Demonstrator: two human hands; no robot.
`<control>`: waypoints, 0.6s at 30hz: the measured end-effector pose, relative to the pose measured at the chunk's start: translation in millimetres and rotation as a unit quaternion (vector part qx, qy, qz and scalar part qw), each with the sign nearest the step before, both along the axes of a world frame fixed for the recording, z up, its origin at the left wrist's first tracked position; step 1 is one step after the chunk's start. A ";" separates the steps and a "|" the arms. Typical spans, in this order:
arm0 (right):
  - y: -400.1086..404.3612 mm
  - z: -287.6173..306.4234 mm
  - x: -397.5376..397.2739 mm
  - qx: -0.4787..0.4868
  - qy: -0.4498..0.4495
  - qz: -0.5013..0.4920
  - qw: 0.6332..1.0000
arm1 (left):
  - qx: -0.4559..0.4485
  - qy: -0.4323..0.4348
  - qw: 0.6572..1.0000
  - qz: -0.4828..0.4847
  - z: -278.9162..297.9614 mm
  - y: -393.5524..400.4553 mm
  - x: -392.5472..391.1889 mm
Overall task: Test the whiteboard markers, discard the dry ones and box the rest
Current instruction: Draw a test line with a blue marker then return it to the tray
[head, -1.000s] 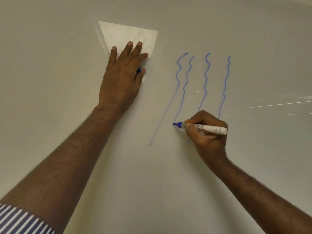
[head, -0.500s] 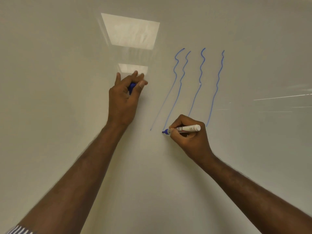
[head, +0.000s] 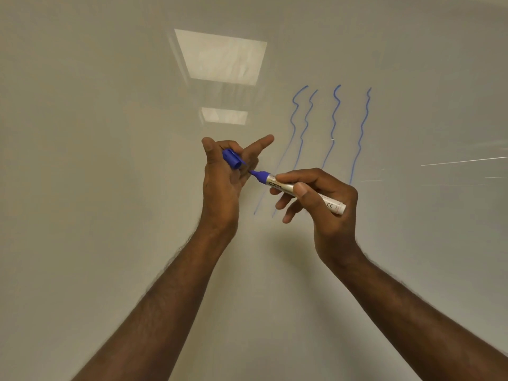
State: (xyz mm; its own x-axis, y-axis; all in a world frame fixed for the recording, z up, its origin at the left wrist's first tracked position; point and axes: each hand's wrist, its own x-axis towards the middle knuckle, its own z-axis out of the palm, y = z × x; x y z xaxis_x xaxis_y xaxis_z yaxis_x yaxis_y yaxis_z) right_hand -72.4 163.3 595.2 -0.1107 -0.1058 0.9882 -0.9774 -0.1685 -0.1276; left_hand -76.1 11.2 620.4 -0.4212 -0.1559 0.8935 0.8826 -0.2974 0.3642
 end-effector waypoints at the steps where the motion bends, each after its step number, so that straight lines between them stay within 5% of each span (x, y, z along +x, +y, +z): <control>1: -1.4 0.5 -0.1 -0.001 0.000 -0.002 1.000 | -0.005 0.000 1.000 -0.013 0.3 1.7 1.7; 18: -16.4 4.0 -5.3 -0.016 -0.022 -0.005 1.000 | -0.036 -0.003 0.998 0.058 -20.1 18.1 -3.8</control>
State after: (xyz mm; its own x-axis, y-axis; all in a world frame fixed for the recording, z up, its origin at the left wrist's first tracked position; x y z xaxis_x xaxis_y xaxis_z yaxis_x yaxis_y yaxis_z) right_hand -77.7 146.9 599.2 -0.1545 -0.0730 0.9853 -0.9726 -0.1644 -0.1647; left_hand -80.0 29.3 600.2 -0.4087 -0.1396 0.9019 0.9077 -0.1654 0.3857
